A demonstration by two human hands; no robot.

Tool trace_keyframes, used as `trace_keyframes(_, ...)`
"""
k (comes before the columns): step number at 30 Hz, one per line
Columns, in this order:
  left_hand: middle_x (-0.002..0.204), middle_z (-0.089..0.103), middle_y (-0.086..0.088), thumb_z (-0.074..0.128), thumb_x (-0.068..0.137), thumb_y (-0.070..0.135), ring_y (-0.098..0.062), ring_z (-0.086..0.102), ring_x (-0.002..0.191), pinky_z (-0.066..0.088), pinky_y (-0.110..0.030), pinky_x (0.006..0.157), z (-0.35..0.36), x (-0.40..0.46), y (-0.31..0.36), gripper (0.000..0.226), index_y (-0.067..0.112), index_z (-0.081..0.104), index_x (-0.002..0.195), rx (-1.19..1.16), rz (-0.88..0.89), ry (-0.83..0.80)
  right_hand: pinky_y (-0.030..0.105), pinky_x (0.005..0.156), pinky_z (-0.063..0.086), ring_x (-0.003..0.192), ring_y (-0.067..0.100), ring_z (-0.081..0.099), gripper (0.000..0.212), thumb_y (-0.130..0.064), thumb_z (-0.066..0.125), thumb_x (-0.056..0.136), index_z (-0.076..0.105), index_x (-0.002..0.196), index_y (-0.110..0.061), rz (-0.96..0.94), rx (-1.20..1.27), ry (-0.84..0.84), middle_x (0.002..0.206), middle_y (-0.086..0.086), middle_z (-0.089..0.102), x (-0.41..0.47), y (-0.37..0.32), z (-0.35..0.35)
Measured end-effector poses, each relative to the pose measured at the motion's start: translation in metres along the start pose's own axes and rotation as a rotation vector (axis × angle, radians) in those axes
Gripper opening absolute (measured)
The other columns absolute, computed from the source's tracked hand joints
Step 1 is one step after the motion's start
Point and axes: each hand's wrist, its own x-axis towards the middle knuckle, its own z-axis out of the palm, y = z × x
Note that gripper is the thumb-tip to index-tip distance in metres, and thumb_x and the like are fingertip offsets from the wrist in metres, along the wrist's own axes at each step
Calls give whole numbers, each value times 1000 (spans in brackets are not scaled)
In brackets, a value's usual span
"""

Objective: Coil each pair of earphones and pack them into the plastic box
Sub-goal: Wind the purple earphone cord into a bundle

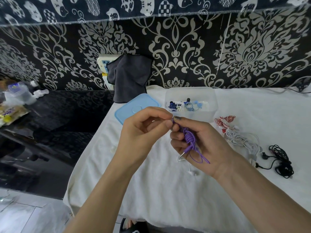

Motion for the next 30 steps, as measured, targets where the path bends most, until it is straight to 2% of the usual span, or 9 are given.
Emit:
trace_keyframes(3, 87, 72, -3, 69, 83, -4, -16, 69, 85, 56, -26, 83, 1, 0, -1, 10, 1, 68, 91, 5, -6, 6, 17, 43, 34, 52, 8, 46, 8, -9, 64, 79, 70, 74, -5, 21, 61, -19, 68, 3, 55, -1, 3, 0)
trace_keyframes(6, 87, 72, -2, 69, 85, -8, -17, 70, 84, 56, -27, 84, 2, -1, -1, 11, 3, 68, 90, 45, 4, 1, 17, 44, 35, 52, 8, 46, 8, -9, 64, 82, 69, 77, -5, 38, 93, -24, 69, 3, 55, -1, 4, -1)
trace_keyframes(9, 85, 72, -1, 65, 89, -7, -11, 70, 81, 53, -19, 76, 4, -2, 1, 10, 2, 68, 90, 70, 10, 11, 17, 44, 34, 53, 8, 45, 13, -11, 64, 83, 72, 74, -6, 33, 84, -27, 68, 2, 55, -2, 3, -1)
trace_keyframes(11, 85, 74, 1, 65, 92, 1, -10, 70, 83, 52, -16, 73, 6, -1, 2, 7, 5, 70, 89, 83, -5, 45, 17, 43, 35, 53, 8, 45, 13, -11, 63, 83, 73, 75, -6, 29, 78, -31, 68, 2, 56, -3, 2, 0)
trace_keyframes(14, 86, 73, -6, 67, 92, 8, -23, 69, 87, 57, -41, 89, 6, 0, -1, 5, 8, 72, 90, 40, -42, 48, 17, 44, 36, 54, 8, 46, 8, -11, 64, 84, 70, 83, -6, 15, 70, -26, 70, 2, 56, -3, 1, 0)
trace_keyframes(16, 84, 72, -9, 67, 91, 8, -26, 68, 87, 56, -47, 92, 6, 1, -2, 4, 7, 71, 91, 30, -54, 39, 17, 44, 37, 54, 8, 46, 8, -12, 64, 84, 69, 84, -6, 1, 60, -20, 70, 3, 56, -3, 1, 0)
trace_keyframes(18, 83, 72, -8, 69, 91, 3, -23, 68, 86, 56, -39, 86, 6, 1, -1, 4, 6, 71, 90, 20, -46, 32, 17, 44, 37, 54, 8, 46, 11, -12, 63, 84, 71, 79, -6, -19, 43, -13, 69, 3, 56, -2, 2, 0)
trace_keyframes(22, 84, 71, 3, 65, 89, -10, -7, 69, 82, 54, -19, 77, 8, 0, 1, 14, 3, 68, 88, 47, 9, 39, 18, 44, 37, 53, 8, 46, 17, -11, 61, 87, 71, 73, -7, -37, 41, -6, 68, 3, 56, -3, 3, 3)
trace_keyframes(30, 91, 72, 1, 65, 88, -13, -9, 71, 87, 55, -21, 82, 8, -4, 1, 19, 5, 68, 92, 58, 69, 30, 17, 44, 36, 52, 8, 47, 13, -11, 60, 89, 67, 78, -7, -17, 118, -46, 67, 2, 56, -4, 5, 4)
